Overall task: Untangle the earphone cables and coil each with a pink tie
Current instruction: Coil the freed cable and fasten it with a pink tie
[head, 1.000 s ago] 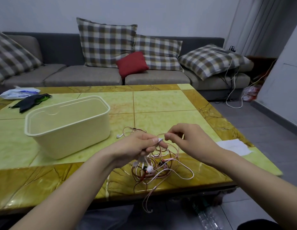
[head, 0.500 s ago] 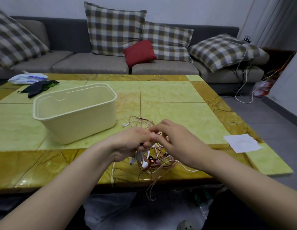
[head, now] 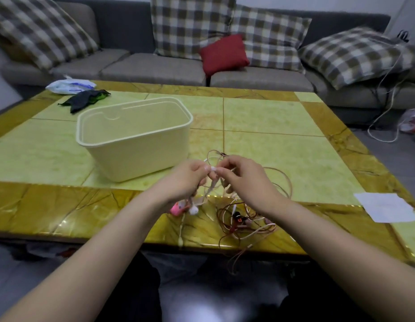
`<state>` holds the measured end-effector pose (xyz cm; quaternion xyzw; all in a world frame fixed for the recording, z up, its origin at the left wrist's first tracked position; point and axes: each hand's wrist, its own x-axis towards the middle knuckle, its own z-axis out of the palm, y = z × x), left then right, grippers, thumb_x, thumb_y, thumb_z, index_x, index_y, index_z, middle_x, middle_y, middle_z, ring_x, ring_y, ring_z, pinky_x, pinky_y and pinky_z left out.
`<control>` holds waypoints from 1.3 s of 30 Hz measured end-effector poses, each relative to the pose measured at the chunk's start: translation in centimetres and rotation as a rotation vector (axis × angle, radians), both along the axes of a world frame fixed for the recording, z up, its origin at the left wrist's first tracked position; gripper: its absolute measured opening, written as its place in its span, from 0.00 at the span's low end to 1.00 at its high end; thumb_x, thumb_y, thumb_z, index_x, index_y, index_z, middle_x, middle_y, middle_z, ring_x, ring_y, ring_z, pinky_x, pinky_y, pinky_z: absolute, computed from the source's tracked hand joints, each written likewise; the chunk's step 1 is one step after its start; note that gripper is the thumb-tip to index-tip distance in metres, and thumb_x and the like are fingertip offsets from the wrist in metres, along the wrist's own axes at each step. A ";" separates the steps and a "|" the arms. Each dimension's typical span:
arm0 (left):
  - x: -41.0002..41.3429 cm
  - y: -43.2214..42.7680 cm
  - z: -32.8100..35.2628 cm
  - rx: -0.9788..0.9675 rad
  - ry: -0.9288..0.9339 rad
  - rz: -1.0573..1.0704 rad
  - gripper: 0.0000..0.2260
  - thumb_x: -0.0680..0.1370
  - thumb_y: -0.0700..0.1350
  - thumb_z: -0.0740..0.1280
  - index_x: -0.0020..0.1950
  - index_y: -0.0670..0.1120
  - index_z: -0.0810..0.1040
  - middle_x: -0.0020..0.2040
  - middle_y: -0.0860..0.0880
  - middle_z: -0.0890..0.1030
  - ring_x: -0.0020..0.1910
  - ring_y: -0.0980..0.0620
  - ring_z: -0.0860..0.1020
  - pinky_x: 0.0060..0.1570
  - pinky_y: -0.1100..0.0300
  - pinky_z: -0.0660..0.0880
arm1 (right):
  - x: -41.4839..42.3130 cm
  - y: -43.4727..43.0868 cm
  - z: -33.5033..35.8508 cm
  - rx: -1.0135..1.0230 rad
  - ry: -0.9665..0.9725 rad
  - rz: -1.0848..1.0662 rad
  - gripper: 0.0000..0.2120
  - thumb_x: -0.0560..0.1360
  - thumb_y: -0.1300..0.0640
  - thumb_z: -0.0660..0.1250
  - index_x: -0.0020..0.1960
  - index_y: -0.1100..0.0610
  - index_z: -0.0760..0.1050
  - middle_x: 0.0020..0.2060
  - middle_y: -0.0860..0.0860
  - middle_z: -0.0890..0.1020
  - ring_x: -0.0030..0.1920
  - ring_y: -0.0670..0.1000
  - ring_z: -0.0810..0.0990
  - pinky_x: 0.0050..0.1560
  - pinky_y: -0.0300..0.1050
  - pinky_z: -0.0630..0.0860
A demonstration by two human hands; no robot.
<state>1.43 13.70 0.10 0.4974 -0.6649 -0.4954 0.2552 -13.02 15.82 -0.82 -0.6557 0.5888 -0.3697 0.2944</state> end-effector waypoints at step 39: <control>2.6 -3.4 -7.7 -0.323 -0.291 -0.092 0.06 0.74 0.42 0.70 0.44 0.44 0.74 0.32 0.54 0.71 0.32 0.57 0.68 0.32 0.66 0.62 | 2.2 -2.2 -7.4 0.019 0.192 0.087 0.07 0.72 0.58 0.71 0.50 0.56 0.82 0.41 0.50 0.84 0.41 0.46 0.80 0.46 0.39 0.76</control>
